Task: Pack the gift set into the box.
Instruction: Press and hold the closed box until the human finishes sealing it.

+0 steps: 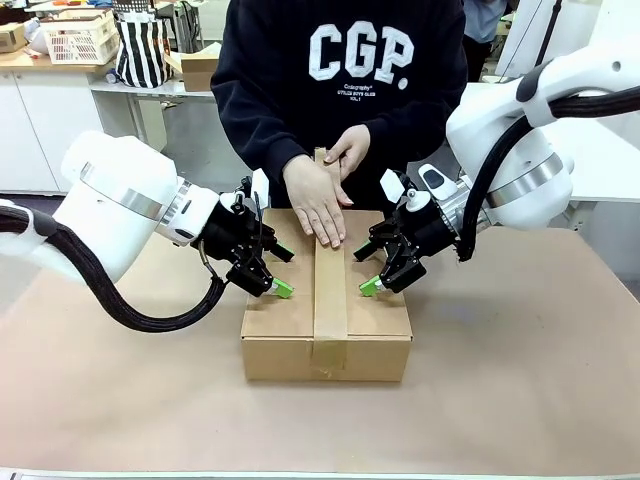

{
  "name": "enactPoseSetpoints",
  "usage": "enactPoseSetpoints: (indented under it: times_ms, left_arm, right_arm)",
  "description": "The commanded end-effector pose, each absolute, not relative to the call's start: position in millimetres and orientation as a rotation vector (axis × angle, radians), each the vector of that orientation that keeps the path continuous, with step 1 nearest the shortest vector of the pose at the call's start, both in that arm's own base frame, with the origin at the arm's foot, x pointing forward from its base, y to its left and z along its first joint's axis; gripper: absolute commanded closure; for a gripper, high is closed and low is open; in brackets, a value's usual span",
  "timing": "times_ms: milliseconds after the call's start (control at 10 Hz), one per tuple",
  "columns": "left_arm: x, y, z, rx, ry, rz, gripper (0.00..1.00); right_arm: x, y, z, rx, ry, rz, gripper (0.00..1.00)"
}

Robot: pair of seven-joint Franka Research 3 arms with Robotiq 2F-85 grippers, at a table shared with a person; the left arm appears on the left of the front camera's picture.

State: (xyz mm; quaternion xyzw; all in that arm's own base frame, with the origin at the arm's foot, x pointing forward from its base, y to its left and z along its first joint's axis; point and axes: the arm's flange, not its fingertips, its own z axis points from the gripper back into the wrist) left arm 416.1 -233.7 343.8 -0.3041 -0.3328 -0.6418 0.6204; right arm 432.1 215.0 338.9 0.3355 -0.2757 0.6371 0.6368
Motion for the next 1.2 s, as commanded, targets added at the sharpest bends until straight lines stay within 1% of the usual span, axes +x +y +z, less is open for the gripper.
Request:
enactPoseSetpoints:
  times_ms: [0, 1100]
  left_arm:
    - [414.9, -233.7, 341.8, -0.695, -0.761, -1.476, 0.00]
    - [414.9, -233.7, 341.8, -0.695, -0.761, -1.476, 0.00]
  right_arm:
    - [431.5, 214.7, 334.7, 0.760, -0.623, 1.449, 0.00]
    - [431.5, 214.7, 334.7, 0.760, -0.623, 1.449, 0.00]
